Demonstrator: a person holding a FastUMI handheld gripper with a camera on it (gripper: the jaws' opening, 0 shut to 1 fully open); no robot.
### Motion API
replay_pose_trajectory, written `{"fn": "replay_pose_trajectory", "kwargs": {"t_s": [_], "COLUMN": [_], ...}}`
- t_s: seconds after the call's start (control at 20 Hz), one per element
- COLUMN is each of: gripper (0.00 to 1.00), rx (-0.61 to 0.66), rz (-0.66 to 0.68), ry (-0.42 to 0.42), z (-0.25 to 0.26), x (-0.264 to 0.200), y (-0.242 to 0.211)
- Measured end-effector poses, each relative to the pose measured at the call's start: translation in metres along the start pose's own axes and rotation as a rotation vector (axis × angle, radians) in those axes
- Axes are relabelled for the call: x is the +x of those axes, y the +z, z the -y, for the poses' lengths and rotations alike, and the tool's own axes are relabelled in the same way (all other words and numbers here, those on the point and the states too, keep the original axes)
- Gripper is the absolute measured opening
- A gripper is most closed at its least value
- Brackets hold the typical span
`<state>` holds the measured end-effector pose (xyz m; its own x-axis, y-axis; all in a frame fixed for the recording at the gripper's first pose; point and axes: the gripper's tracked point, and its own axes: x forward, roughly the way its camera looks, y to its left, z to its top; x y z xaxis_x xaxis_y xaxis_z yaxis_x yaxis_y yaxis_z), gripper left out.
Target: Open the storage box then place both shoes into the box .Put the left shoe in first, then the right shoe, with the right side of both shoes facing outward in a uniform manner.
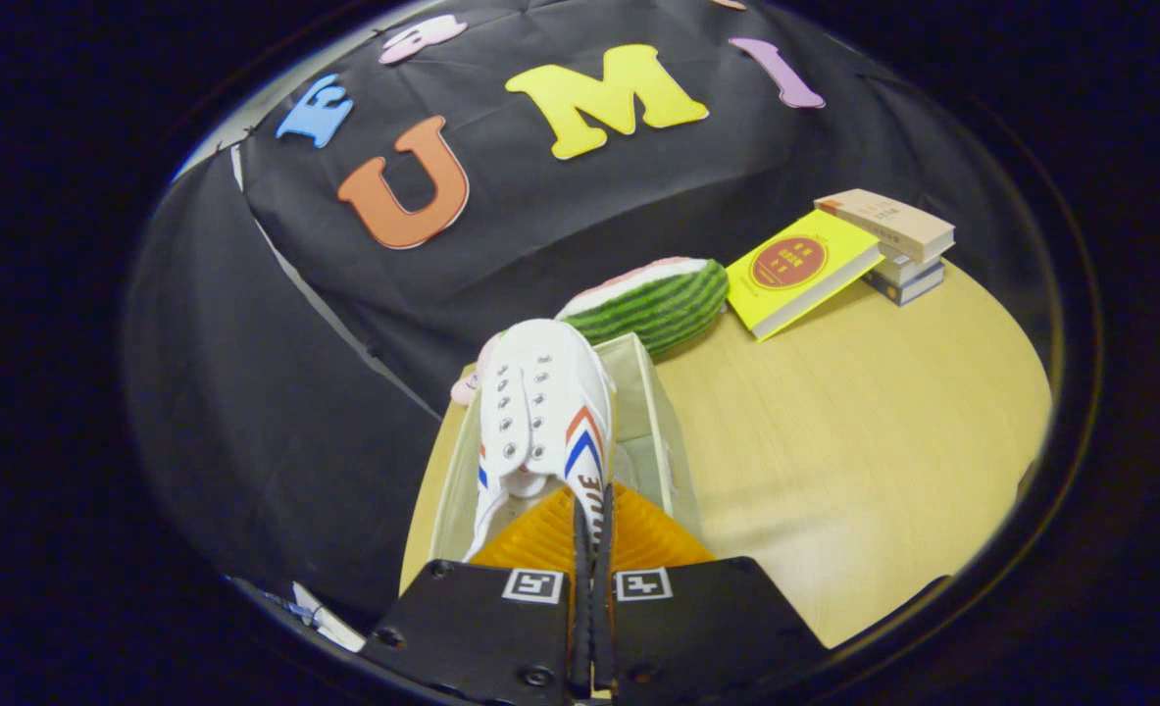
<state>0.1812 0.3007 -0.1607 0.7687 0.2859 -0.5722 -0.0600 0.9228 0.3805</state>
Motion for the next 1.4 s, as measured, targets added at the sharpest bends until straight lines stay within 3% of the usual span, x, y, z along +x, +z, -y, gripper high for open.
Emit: {"fn": "replay_pose_trajectory", "kwargs": {"t_s": [0.15,0.2,0.3,0.4,0.55,1.0,1.3,1.4], "gripper": [0.07,0.25,0.64,1.00,1.00,1.00,1.00,1.00], "rx": [-0.037,-0.056,-0.161,-0.279,-0.339,-0.309,-0.393,-0.371], "rz": [0.016,0.063,0.174,0.222,0.242,0.376,0.573,0.648], "ry": [-0.019,-0.008,-0.076,-0.089,-0.102,-0.087,-0.231,-0.244], "z": [0.006,0.005,0.018,0.017,0.017,0.049,0.078,0.079], "x": [0.009,0.006,-0.002,-0.011,-0.027,-0.112,-0.200,-0.228], "y": [-0.003,0.004,0.023,0.028,0.023,0.035,0.057,0.050]}}
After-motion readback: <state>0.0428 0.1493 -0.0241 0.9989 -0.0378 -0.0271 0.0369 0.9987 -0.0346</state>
